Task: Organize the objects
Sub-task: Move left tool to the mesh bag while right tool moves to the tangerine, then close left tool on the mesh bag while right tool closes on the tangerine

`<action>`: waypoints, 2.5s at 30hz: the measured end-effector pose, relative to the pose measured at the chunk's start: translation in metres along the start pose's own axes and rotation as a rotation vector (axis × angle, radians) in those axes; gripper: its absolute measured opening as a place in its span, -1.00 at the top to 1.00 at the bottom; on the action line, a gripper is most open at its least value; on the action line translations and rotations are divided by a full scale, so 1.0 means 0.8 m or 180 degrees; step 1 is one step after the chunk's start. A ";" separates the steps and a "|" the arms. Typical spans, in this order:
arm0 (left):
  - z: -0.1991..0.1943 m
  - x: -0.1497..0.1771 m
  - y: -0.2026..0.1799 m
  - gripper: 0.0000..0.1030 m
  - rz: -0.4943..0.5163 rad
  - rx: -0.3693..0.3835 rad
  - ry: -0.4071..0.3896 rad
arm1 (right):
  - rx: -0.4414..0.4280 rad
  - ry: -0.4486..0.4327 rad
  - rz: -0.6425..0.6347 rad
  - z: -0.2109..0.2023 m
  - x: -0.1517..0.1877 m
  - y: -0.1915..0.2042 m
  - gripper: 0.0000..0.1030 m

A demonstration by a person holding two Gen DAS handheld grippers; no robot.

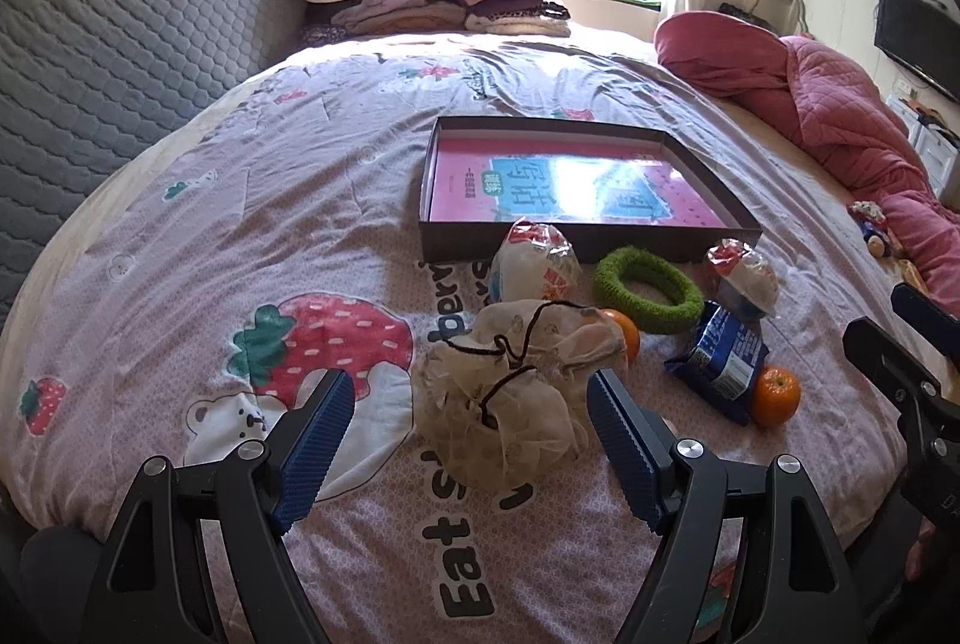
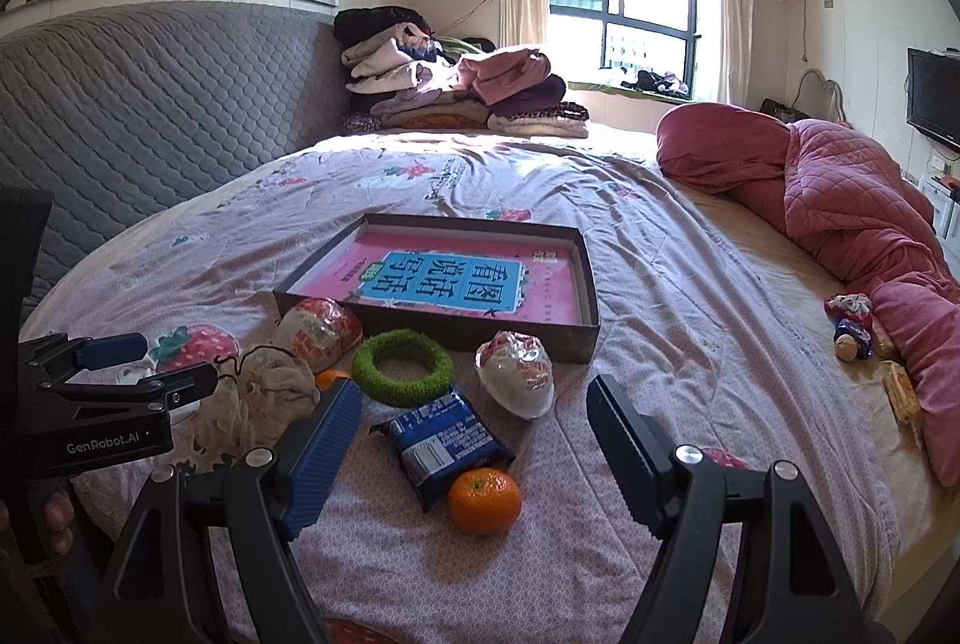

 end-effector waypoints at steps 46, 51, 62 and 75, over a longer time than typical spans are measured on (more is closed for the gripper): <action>0.064 0.034 -0.014 -0.57 0.0009 0.0249 0.0245 | -0.0043 0.0629 0.0127 0.068 0.085 -0.024 -0.45; 0.073 0.035 -0.015 -0.57 0.0073 0.0206 0.0244 | -0.0049 0.0675 0.0147 0.075 0.090 -0.025 -0.36; 0.089 0.037 -0.011 -0.49 0.0127 0.0155 0.0264 | -0.0076 0.0649 0.0107 0.081 0.090 -0.022 -0.22; 0.083 0.035 -0.016 0.31 0.0142 0.0335 0.0236 | -0.0147 0.0573 -0.0006 0.081 0.087 -0.012 0.19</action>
Point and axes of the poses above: each gripper's, at about its wrist camera, not at the fingertips, and z roughly the way its jaws point, y to its left, x to its underside, the point moved 8 cm from there along z, roughly the way its jaws point, and after that the axes turned 3 degrees about -y, right-handed, at the moved point
